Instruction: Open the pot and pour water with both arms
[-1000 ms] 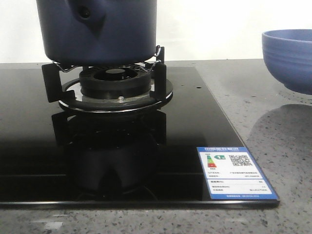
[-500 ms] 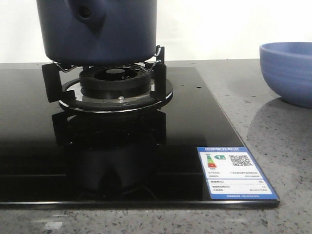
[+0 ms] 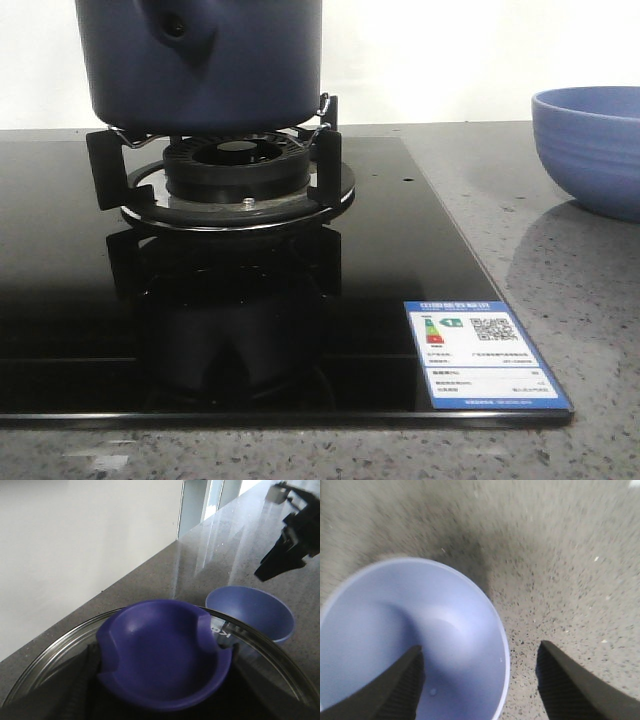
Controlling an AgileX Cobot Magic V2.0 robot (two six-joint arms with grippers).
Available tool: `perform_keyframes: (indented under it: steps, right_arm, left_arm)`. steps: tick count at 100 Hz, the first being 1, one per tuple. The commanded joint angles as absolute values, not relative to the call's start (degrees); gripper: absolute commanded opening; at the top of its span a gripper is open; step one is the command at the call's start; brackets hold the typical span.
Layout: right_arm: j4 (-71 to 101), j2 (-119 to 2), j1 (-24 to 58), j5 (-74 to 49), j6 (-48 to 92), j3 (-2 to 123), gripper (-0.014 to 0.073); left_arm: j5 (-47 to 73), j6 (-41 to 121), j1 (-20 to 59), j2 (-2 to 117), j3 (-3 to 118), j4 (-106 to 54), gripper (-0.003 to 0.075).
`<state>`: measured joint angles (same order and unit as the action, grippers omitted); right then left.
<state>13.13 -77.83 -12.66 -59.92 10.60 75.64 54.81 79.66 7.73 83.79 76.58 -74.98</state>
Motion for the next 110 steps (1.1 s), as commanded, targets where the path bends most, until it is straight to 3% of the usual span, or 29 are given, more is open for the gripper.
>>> perform_keyframes:
  steps: [1,110]
  right_arm:
    - [14.10,-73.20,-13.01,-58.57,11.19,77.74,0.0439]
    - [14.10,-70.16,-13.01,-58.14,11.19,77.74,0.0439]
  left_arm:
    - [54.87,81.30,8.26,82.94,78.68,-78.95,0.0389]
    - [56.52,87.56,8.26,87.54,78.68,-78.05,0.0389]
